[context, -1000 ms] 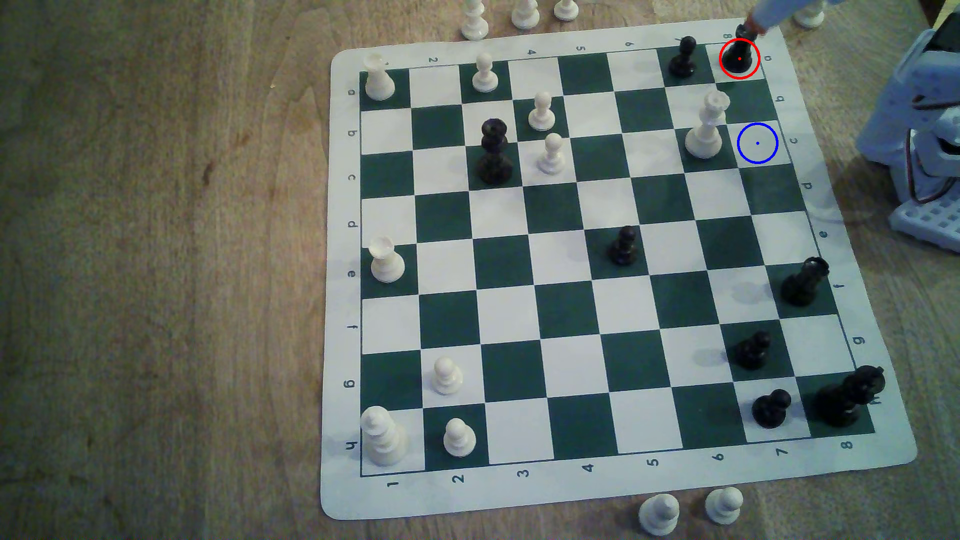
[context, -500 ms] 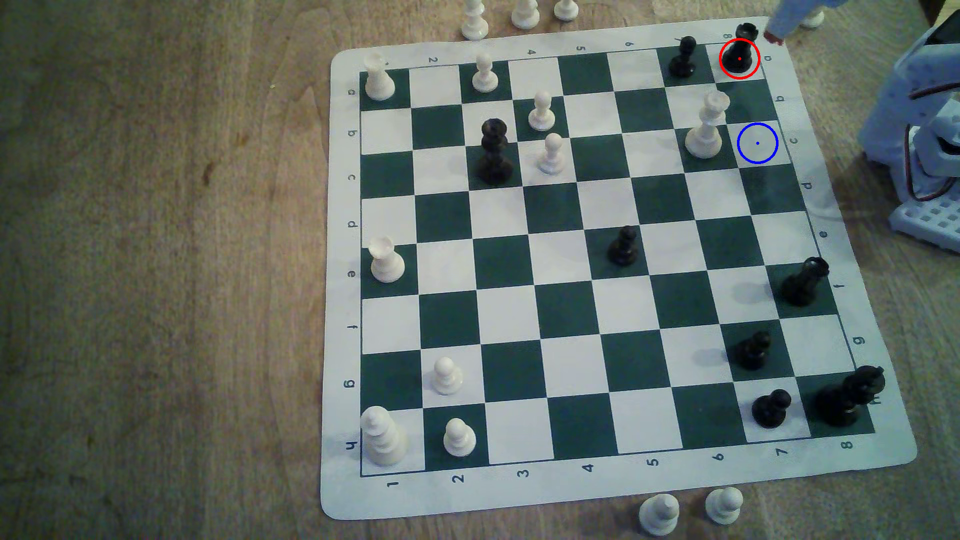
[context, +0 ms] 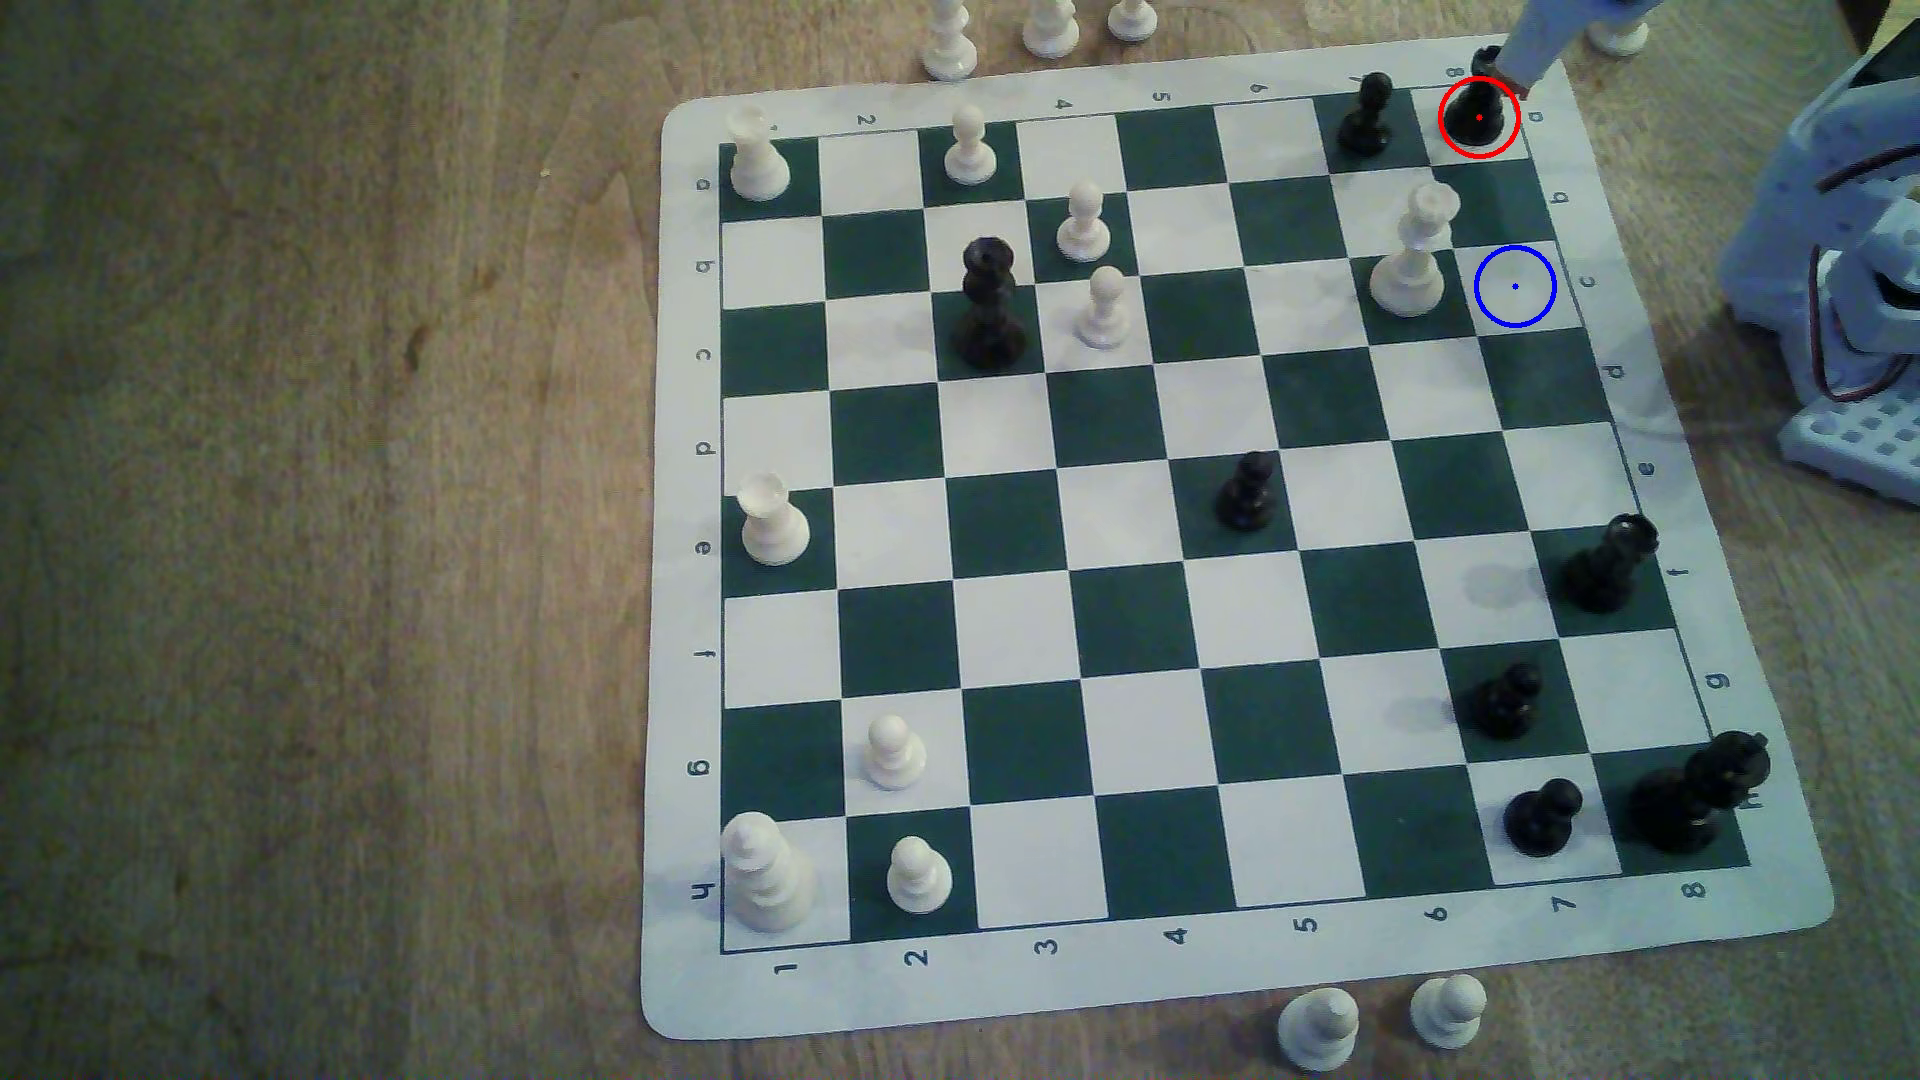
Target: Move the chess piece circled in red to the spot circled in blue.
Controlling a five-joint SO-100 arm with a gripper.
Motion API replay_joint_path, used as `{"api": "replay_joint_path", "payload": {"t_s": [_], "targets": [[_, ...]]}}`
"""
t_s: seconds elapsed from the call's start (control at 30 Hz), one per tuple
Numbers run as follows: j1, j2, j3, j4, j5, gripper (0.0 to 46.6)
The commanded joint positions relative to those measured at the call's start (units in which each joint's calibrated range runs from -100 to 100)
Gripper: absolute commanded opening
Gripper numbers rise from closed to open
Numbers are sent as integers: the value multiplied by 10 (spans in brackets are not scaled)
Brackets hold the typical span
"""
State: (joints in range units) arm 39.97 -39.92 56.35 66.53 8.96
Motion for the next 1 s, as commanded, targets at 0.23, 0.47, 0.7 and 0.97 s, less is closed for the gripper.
{"api": "replay_joint_path", "payload": {"t_s": [0.23, 0.47, 0.7, 0.97], "targets": [[-7, 23, 36, -52, 0, 163], [-2, 59, 38, -98, 3, 163], [0, 64, 38, -109, 3, 147], [-10, 74, 36, -121, -3, 123]]}}
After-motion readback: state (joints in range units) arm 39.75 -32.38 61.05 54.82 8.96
